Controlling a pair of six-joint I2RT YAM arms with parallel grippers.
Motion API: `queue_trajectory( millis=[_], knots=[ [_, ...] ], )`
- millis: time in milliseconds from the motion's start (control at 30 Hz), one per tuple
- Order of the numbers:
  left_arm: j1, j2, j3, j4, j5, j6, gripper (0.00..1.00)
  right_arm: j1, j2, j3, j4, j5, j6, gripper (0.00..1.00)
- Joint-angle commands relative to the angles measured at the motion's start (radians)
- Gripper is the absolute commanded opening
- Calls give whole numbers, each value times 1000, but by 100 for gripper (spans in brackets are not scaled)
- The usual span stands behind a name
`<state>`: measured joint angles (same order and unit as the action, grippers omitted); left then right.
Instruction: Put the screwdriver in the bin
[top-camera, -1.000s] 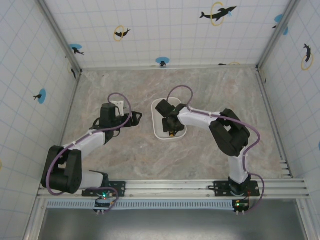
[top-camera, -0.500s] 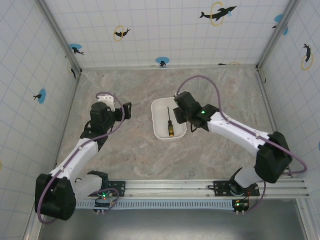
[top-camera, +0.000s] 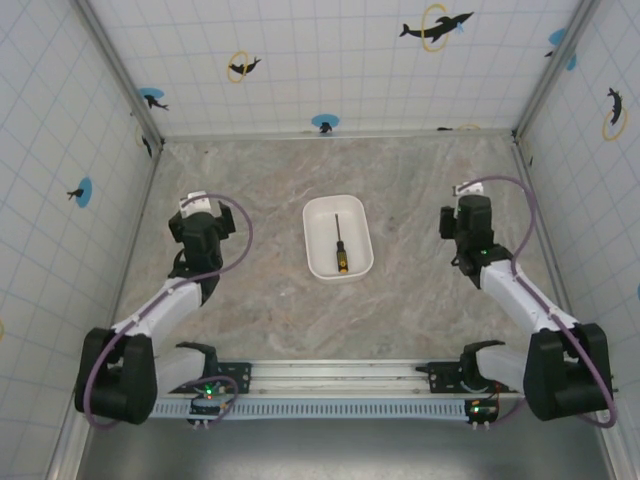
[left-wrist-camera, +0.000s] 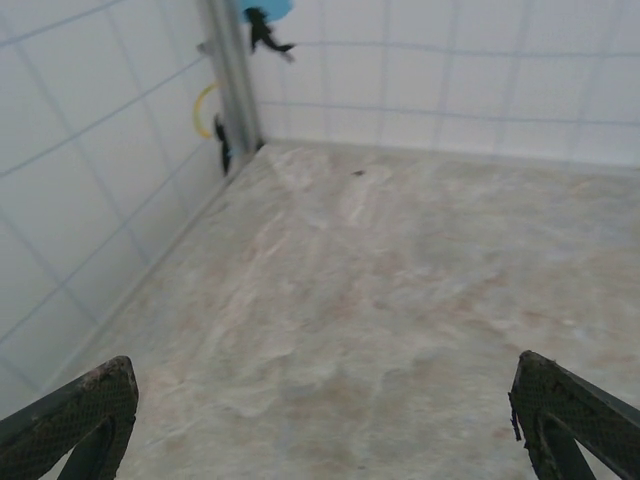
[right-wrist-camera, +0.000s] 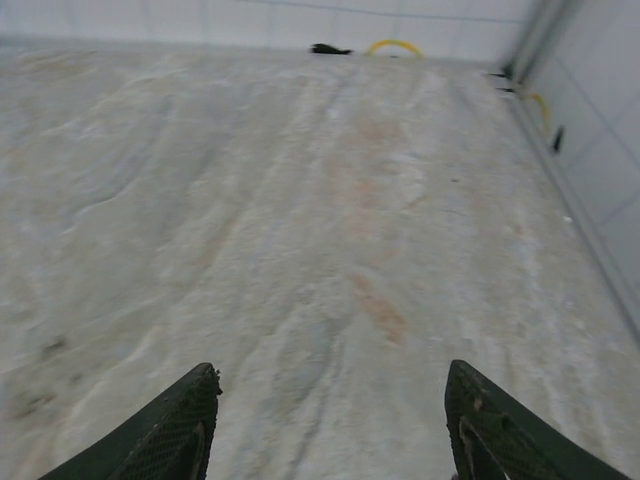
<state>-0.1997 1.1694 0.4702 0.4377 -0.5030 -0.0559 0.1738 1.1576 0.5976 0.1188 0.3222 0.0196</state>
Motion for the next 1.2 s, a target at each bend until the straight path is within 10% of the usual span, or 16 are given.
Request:
queue_trajectory(
  millis=[0, 767, 1167],
  knots=[
    [17, 83, 25, 50, -142, -12, 98, -65, -7, -57, 214, -41, 10, 61],
    [191, 309, -175, 649, 374, 59, 97, -192, 273, -307, 903, -122, 94, 61],
    [192, 342, -231, 762, 436, 89, 98, -151, 312, -286, 887, -66, 60, 75]
  ],
)
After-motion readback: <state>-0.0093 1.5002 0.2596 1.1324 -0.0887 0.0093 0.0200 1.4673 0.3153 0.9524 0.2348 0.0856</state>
